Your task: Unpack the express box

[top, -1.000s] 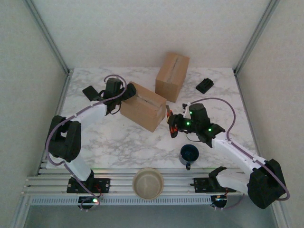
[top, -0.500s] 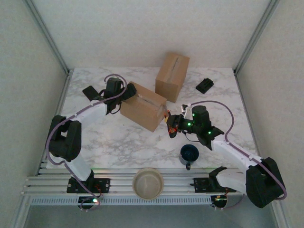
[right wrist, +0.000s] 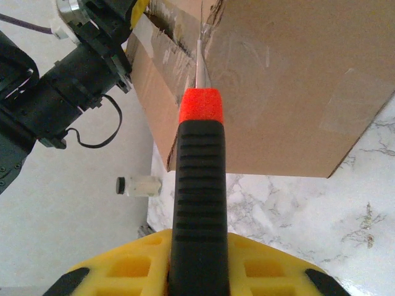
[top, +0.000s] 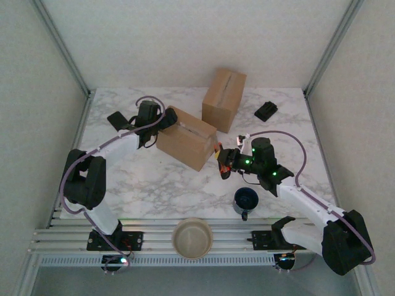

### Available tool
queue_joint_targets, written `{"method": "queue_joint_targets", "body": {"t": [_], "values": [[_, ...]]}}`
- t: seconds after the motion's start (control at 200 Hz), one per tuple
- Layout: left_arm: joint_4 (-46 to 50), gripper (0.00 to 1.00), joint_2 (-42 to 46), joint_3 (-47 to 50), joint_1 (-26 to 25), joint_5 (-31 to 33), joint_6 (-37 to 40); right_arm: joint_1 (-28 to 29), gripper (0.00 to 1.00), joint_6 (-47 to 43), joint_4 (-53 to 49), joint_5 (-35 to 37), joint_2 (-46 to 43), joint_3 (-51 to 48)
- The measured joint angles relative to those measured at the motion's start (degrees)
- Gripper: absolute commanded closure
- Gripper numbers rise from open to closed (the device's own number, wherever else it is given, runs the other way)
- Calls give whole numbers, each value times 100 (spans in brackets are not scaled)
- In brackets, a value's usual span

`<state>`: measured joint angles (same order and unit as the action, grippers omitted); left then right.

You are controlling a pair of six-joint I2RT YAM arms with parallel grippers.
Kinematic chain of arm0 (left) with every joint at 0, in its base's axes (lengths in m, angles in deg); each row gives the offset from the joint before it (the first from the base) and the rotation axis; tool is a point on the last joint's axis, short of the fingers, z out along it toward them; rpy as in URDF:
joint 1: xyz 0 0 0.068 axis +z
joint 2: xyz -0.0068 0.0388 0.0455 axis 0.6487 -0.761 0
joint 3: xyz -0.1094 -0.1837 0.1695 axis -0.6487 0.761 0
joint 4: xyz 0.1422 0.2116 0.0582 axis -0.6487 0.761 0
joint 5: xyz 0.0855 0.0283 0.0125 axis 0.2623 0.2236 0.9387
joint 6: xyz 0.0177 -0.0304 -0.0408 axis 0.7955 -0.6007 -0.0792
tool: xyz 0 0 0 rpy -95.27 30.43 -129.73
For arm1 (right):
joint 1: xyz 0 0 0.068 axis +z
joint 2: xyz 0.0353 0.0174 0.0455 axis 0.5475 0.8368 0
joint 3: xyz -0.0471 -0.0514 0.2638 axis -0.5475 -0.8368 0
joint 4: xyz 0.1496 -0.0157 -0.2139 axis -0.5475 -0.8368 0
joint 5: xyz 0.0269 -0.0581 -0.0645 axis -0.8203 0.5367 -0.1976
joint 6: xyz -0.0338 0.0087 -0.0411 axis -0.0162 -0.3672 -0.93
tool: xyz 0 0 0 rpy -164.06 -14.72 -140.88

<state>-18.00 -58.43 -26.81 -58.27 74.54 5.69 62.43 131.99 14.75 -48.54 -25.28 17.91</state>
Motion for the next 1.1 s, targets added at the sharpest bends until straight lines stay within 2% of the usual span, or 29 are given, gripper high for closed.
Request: {"method": "queue_joint_targets", "body": {"t": [1.102], "values": [[0, 0, 0, -2, 0, -2, 0, 0, 100, 109, 44, -13, 118, 2]]}}
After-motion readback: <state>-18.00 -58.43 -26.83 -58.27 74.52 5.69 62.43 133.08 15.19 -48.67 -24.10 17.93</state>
